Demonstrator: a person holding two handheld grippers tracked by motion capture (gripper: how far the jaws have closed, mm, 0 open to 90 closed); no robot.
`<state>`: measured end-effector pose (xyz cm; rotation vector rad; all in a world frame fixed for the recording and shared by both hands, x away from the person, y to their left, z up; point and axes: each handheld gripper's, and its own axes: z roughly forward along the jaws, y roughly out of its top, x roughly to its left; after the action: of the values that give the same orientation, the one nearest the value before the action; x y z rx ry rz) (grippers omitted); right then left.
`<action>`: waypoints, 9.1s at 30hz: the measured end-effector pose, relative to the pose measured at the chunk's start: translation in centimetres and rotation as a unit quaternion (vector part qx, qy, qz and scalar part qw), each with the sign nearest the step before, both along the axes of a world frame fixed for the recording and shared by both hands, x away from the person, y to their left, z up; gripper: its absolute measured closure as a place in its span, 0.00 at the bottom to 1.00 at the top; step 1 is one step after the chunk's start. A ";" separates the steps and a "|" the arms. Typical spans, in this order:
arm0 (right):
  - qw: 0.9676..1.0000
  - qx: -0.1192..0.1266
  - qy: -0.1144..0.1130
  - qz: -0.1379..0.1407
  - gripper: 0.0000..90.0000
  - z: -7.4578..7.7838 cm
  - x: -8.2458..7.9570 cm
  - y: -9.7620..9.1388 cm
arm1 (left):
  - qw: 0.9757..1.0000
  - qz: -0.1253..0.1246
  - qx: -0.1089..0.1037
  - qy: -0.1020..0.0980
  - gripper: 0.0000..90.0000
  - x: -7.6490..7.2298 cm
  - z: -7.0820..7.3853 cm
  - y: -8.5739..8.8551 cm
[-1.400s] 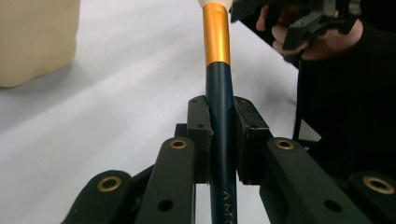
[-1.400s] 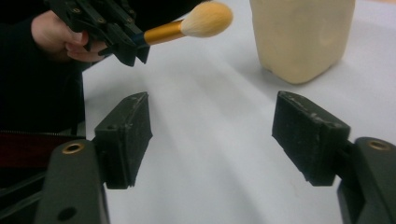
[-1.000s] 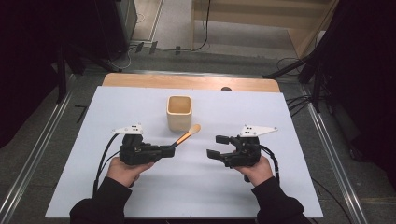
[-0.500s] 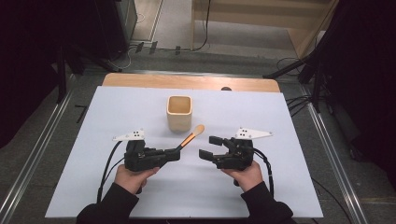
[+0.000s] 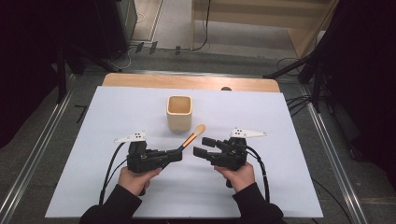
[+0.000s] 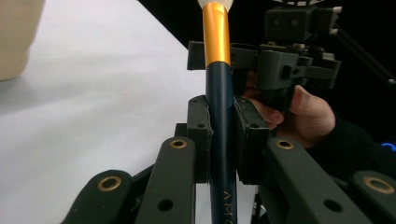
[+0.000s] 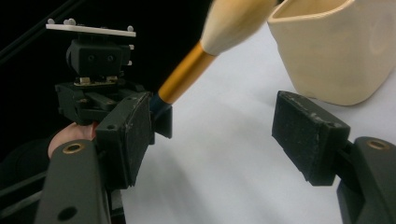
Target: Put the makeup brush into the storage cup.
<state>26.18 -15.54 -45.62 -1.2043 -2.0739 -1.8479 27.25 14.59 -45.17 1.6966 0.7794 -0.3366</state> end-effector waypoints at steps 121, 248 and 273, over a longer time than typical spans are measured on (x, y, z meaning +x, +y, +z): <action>0.965 -0.123 -0.095 0.213 0.87 3.8 -0.1 3.9 | 0.962 -0.197 0.134 -0.131 0.54 0.1 0.7 -2.2; 0.969 -0.132 -0.211 -0.008 0.24 0.3 -4.1 -9.3 | 0.975 -0.055 0.112 -0.184 0.88 3.6 4.9 3.9; 0.971 -0.123 -0.202 -0.027 0.24 -0.1 -5.1 -10.9 | 0.969 -0.046 0.121 -0.211 0.88 7.1 9.2 1.8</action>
<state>21.10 -26.46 -45.69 -1.0034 -2.5734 -2.0494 34.34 16.38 -35.96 1.9486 0.4390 0.0644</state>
